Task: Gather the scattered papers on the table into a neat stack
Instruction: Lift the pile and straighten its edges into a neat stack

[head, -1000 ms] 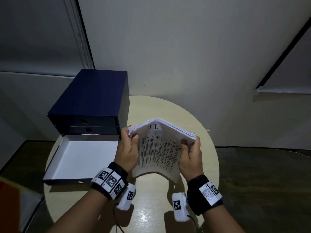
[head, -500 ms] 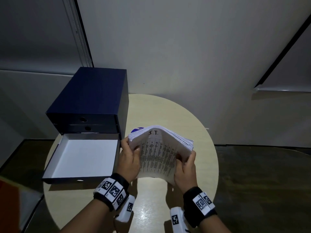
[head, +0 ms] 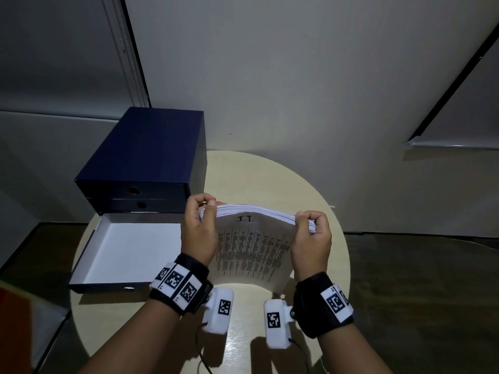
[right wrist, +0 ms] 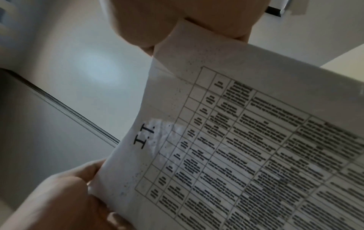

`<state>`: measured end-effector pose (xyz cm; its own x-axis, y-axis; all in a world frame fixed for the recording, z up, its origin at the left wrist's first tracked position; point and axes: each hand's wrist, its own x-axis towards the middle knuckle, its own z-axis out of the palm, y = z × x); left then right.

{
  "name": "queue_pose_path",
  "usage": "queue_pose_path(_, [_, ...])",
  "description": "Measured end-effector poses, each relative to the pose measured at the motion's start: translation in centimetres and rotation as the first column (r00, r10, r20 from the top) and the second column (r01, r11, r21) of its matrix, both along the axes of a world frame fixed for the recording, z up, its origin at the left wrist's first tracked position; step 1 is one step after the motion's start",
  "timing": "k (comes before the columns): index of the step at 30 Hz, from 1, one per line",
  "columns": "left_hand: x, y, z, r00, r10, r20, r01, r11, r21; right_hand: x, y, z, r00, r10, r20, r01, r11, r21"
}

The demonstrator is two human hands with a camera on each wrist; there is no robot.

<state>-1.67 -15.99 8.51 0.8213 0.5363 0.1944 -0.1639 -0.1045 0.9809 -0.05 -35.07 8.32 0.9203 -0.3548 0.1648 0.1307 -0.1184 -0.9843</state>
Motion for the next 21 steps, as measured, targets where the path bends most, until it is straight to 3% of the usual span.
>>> queue_pose_path(4, [-0.3,0.3,0.3,0.998,-0.06,0.016,0.06,0.998,-0.015,0.2,-0.1,0.1,1.0,0.005,-0.005,-0.005,1.0,0.003])
queue_pose_path(8, [-1.5,1.2,-0.4,0.948,-0.315,0.043,0.317,0.948,-0.023,0.3,-0.2,0.3,1.0,0.028,0.012,-0.028,1.0,0.01])
queue_pose_path(12, [-1.3,2.6,-1.7,0.963,-0.25,-0.103,0.255,0.967,0.031,0.0,-1.0,-0.2,0.98,0.188,0.069,-0.187,0.982,-0.026])
queue_pose_path(15, [-1.3,3.0,-2.2,0.959,-0.245,-0.142,0.254,0.966,0.049,-1.0,-1.9,-2.0,0.936,0.351,0.004,-0.349,0.931,-0.111])
queue_pose_path(18, [-1.5,2.7,-2.2,0.949,-0.257,-0.183,0.276,0.957,0.086,-1.9,-1.8,-3.7,0.933,0.343,-0.111,-0.359,0.909,-0.209])
queue_pose_path(21, [-1.7,1.7,-1.1,0.957,-0.244,-0.154,0.271,0.944,0.191,-2.0,-1.2,-2.9,0.936,0.331,-0.118,-0.348,0.919,-0.187])
